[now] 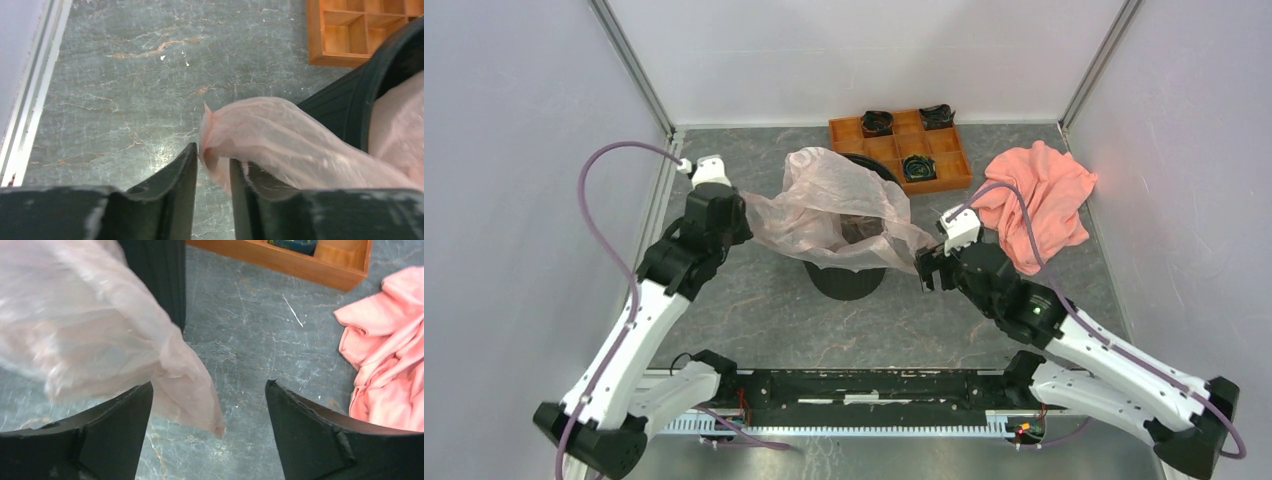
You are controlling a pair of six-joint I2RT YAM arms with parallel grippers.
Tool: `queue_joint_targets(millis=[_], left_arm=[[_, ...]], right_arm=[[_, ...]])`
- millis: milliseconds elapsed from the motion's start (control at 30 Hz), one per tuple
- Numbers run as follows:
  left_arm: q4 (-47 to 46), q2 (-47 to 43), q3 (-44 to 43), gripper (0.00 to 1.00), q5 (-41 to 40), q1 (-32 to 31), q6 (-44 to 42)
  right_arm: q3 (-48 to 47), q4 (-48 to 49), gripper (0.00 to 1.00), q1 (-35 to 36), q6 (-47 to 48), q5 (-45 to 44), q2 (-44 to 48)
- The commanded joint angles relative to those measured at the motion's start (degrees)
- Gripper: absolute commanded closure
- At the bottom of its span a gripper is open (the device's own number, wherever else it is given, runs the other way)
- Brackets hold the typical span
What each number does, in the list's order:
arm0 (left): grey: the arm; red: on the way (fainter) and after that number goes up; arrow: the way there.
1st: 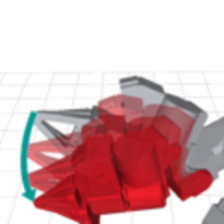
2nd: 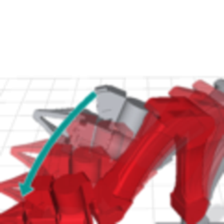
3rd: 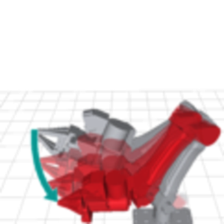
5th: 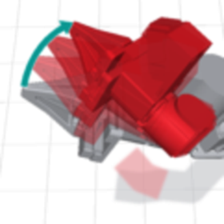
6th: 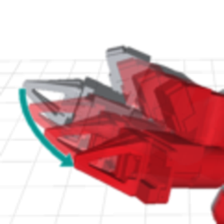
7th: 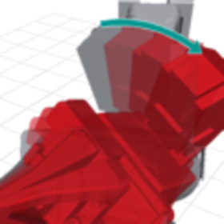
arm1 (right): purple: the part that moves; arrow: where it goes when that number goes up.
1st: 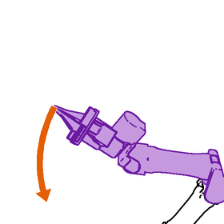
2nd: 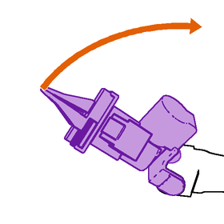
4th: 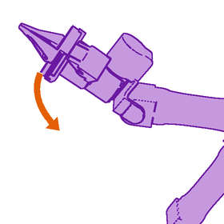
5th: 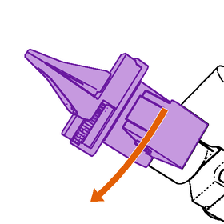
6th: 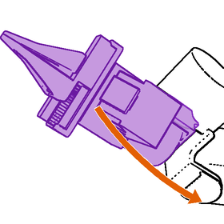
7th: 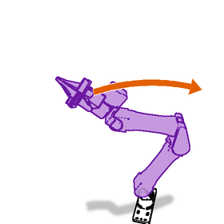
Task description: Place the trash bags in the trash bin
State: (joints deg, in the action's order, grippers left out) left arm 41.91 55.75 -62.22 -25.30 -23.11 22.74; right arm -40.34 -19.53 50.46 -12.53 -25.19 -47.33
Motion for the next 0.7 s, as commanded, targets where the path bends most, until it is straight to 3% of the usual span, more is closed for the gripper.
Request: queue_joint_targets(millis=[0, 167, 300, 500, 667], left_arm=[[2.98, -8.80, -0.44, 0.57, 0.60, 0.33, -1.48], [6.47, -16.91, -4.32, 0.29, 4.51, 0.27, -1.28], [3.37, -19.74, -5.40, 0.13, 10.56, 0.27, -5.30], [1.41, -12.38, -9.17, 0.08, 17.55, 0.26, -8.36], [-1.04, -9.82, -8.92, 0.07, 23.97, 0.26, -8.08]], right_arm=[[-3.82, -5.80, 0.06, -0.16, 4.23, 8.50, 6.58], [-7.76, -8.68, 0.02, -0.19, 7.24, 11.68, 10.44], [-12.38, -6.49, 0.02, -0.18, 9.43, 11.54, 9.11], [-22.19, 1.49, 0.02, -0.19, 9.50, 16.32, -0.39], [-38.35, 0.95, 0.02, -0.15, 0.62, 11.25, -14.55]])
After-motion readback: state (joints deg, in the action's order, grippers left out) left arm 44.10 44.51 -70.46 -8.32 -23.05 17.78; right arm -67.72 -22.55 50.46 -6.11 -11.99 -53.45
